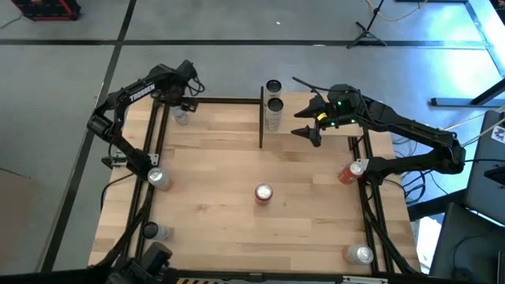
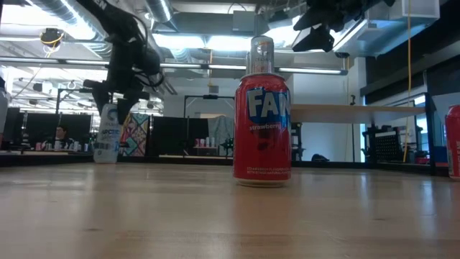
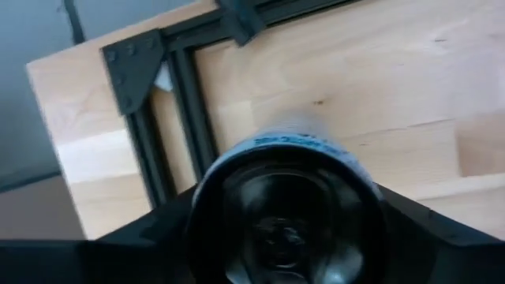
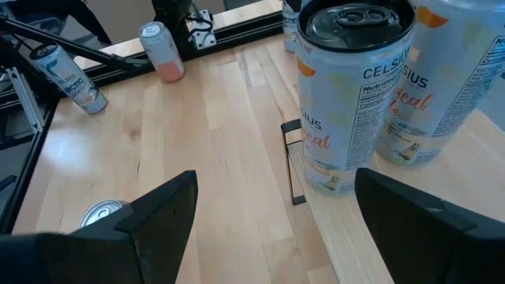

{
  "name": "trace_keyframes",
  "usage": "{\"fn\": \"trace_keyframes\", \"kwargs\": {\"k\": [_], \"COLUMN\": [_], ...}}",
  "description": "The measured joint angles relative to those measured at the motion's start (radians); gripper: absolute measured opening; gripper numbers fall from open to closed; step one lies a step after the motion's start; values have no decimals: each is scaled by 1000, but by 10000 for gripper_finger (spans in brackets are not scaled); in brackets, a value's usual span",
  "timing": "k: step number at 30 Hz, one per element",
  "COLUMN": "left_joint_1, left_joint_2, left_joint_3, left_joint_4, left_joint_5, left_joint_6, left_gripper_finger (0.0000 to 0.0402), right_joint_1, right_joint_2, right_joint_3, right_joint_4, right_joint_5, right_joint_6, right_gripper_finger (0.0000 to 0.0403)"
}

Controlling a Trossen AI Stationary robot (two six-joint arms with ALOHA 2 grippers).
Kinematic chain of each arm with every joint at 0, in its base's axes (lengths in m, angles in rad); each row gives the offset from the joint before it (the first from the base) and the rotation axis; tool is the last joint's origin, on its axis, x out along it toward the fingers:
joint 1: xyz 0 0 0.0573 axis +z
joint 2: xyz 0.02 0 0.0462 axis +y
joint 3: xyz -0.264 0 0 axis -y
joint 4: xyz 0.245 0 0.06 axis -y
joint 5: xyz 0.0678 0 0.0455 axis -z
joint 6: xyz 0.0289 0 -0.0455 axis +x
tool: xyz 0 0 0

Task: Place canned beverage on shelf
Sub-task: Put the top white blue soda can on the shelf

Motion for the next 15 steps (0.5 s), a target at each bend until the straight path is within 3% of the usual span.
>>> {"fn": "trace_keyframes", "kwargs": {"k": [3, 9, 15], "left_joint_1": [-3, -54, -172], "left_joint_2": [-3, -16, -76], "left_joint_3": [0, 52, 209], "left_joint_4": [13, -34, -175], "left_joint_5": [19, 103, 149], "left_joint_6": [46, 121, 115], "left_gripper_finger": [228, 228, 228], "right_joint_1": [0, 0, 33], "right_joint_2": [0, -2, -4], "right_joint_3": [0, 0, 0], "right_joint_4": [0, -15, -28], "right_joint_5": [-2, -4, -2], "right_joint_6": [22, 27, 63], "right_gripper_finger": [333, 333, 333]}}
